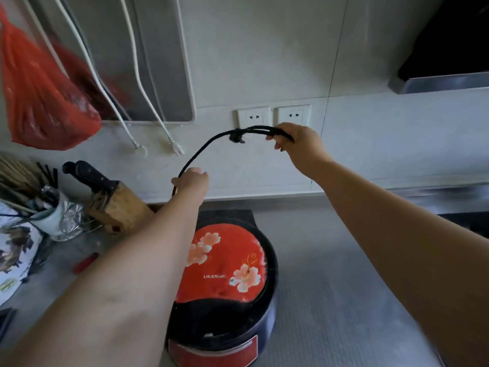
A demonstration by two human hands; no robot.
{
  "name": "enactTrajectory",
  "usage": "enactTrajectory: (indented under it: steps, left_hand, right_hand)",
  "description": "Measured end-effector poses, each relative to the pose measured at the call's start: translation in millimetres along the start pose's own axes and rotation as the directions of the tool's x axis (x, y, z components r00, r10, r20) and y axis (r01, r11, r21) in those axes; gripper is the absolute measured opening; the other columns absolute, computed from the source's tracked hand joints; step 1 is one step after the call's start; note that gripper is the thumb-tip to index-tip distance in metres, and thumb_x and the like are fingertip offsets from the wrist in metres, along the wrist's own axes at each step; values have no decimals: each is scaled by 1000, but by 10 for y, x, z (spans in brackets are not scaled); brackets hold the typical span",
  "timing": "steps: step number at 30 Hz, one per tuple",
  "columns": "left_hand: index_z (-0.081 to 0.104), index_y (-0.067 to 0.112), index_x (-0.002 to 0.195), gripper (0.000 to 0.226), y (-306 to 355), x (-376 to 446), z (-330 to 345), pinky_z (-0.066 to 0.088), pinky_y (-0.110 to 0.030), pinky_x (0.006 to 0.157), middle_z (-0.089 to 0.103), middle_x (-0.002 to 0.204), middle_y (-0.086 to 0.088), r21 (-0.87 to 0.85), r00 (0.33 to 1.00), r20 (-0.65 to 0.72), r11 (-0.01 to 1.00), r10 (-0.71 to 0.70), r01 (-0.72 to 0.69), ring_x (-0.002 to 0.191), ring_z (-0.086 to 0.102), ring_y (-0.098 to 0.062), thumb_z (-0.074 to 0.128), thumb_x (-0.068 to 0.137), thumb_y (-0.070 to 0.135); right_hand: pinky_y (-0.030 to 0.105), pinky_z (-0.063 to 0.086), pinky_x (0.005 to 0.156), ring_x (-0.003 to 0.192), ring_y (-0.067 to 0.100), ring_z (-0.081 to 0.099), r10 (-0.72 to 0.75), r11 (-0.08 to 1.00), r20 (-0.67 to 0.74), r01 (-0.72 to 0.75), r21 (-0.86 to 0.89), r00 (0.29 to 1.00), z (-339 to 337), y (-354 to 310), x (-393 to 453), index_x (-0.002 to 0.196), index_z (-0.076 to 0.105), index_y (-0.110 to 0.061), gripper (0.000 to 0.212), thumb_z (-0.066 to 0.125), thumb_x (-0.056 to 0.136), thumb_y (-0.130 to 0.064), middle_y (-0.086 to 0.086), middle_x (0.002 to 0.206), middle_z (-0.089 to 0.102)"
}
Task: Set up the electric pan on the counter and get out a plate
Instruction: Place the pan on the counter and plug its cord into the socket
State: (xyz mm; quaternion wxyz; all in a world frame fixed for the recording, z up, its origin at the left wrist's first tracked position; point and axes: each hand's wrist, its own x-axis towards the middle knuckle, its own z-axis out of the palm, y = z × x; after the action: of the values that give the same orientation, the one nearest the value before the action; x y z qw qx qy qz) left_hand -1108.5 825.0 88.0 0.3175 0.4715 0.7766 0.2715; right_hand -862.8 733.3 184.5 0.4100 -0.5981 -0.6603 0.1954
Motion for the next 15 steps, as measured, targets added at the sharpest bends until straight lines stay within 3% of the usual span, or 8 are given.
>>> enactTrajectory:
  steps: [3, 5, 8, 11, 13, 15]
  left_hand:
    - [56, 19, 134, 40, 281, -190, 261, 35, -45, 105, 41, 146, -16, 163, 995, -97, 987, 26, -10, 134, 37, -38, 45, 95, 24]
    - [60, 11, 123, 36, 422, -217, 403, 38, -40, 88, 54, 132, -19, 225, 994, -81, 973, 67, -48, 124, 44, -39, 39, 95, 20]
    - [56, 13, 106, 25, 560, -216, 630, 41, -32, 71, 60, 115, -17, 99, 995, -56, 992, 82, -76, 99, 54, -33, 47, 91, 31]
    - [44, 15, 118, 30, 573, -303, 884, 40, -29, 65, 51, 120, -14, 88, 997, 39, 993, 71, -74, 82, 51, -24, 55, 93, 27]
    - [37, 21, 129, 39, 509, -321, 1052, 41, -29, 61, 47, 125, -16, 115, 993, 92, 989, 80, -91, 77, 52, -23, 55, 94, 23]
    - [35, 31, 139, 47, 456, -304, 1195, 44, -32, 68, 40, 130, -18, 215, 982, 138, 963, 133, -160, 81, 54, -26, 51, 96, 27]
  right_hand:
    - [28, 48, 72, 80, 15, 62, 73, 997, 16, -73, 3, 997, -295, 479, 52, 98, 72, -25, 25, 50, 95, -13, 0, 84, 70]
    - [30, 49, 74, 84, 18, 64, 125, 992, 28, -125, 16, 992, -421, 740, 63, 101, 73, -24, 25, 54, 92, -11, 3, 88, 73]
    - [28, 46, 67, 80, 20, 62, 203, 979, 50, -203, 6, 978, -518, 1094, 127, 102, 74, -23, 24, 56, 91, -11, 4, 88, 74]
    - [24, 40, 53, 69, 18, 54, 273, 962, 100, -272, -22, 957, -551, 1440, 148, 100, 74, -21, 23, 56, 91, -9, 0, 80, 69]
    - [23, 38, 53, 67, 17, 51, 317, 948, 102, -317, -17, 943, -561, 1630, 131, 98, 74, -20, 22, 57, 91, -9, -1, 75, 64]
    - [25, 38, 58, 69, 19, 51, 361, 932, 114, -361, -21, 925, -562, 1795, 100, 93, 72, -19, 18, 57, 90, -10, 4, 79, 66]
